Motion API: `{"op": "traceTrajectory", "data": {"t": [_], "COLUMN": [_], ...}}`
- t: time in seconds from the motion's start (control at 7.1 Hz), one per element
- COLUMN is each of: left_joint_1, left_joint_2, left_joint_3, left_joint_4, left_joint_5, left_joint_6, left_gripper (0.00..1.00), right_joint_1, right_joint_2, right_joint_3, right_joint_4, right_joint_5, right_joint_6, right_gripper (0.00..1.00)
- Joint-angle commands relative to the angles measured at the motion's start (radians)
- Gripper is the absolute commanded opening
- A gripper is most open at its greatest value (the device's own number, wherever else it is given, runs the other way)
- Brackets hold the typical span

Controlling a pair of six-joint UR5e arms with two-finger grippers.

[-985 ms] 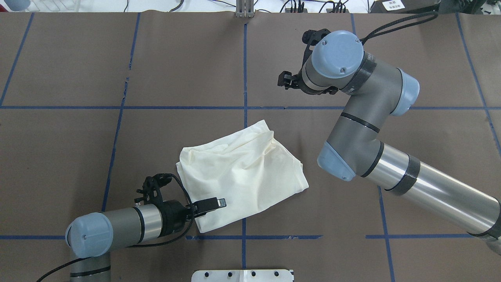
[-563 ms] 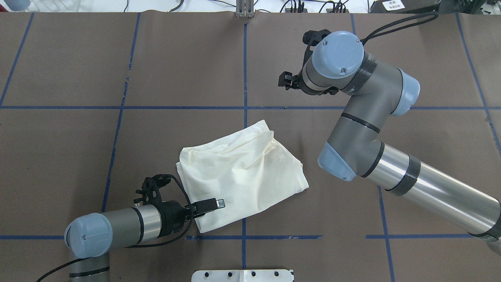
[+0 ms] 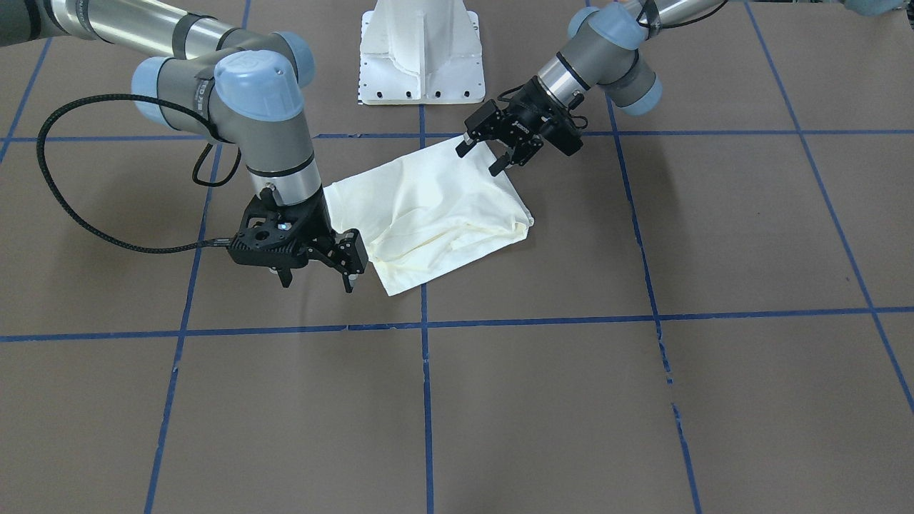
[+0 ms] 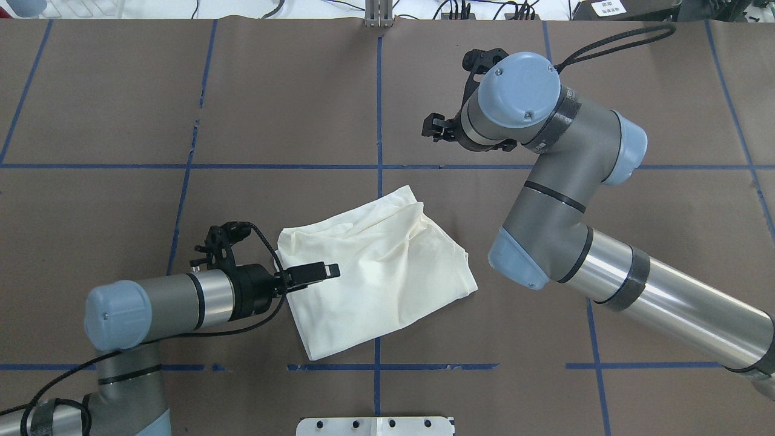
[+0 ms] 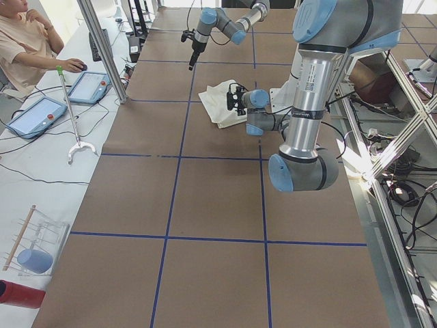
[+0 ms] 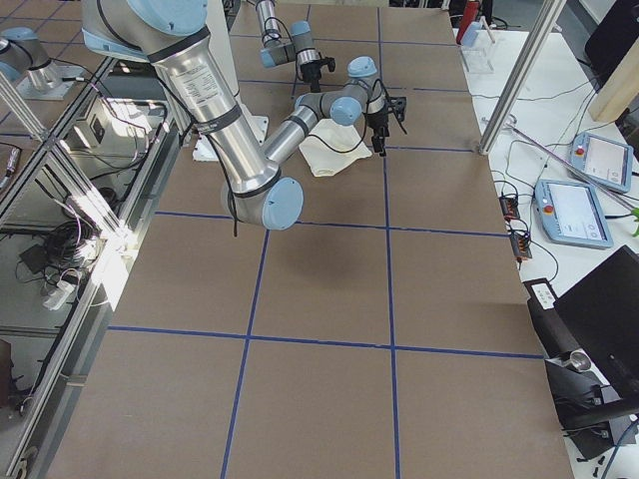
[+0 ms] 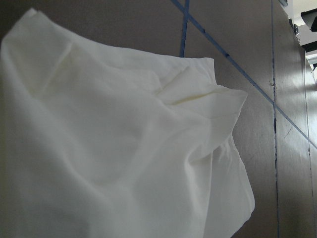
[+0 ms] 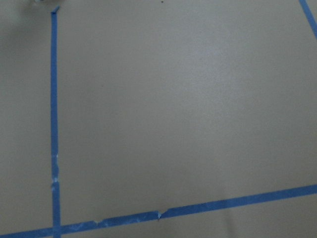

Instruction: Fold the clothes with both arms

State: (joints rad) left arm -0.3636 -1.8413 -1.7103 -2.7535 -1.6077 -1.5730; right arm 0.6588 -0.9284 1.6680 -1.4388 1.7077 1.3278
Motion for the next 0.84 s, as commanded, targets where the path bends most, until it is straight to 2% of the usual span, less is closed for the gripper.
{"op": "traceTrajectory", "data": {"t": [0.0, 0.14, 0.28, 0.42, 0.7], "left_joint_1": [-0.174, -0.243, -0.256, -0.258, -0.256], "left_joint_2": [0.033, 0.046, 0.056, 0.057, 0.059], "left_joint_3": [-0.003, -0.002, -0.002, -0.002, -0.002], "left_joint_4": [0.002, 0.000, 0.000, 0.000, 0.000], "left_joint_5": [-0.207, -0.280, -0.288, -0.287, -0.282], "left_joint_6": [0.159, 0.206, 0.211, 0.211, 0.209], "left_gripper": [1.00, 1.00, 1.00, 1.00, 1.00], "right_joint_1": [-0.130, -0.198, -0.221, -0.228, -0.228], "right_joint_2": [0.006, -0.003, -0.007, -0.001, -0.009], "right_joint_3": [0.026, 0.013, -0.028, -0.078, -0.090], "right_joint_4": [0.001, 0.055, 0.134, 0.174, 0.176], "right_joint_5": [-0.099, -0.179, -0.190, -0.212, -0.220], "right_joint_6": [0.178, 0.247, 0.272, 0.295, 0.291], "right_gripper": [0.90, 0.75, 0.66, 0.63, 0.42]}}
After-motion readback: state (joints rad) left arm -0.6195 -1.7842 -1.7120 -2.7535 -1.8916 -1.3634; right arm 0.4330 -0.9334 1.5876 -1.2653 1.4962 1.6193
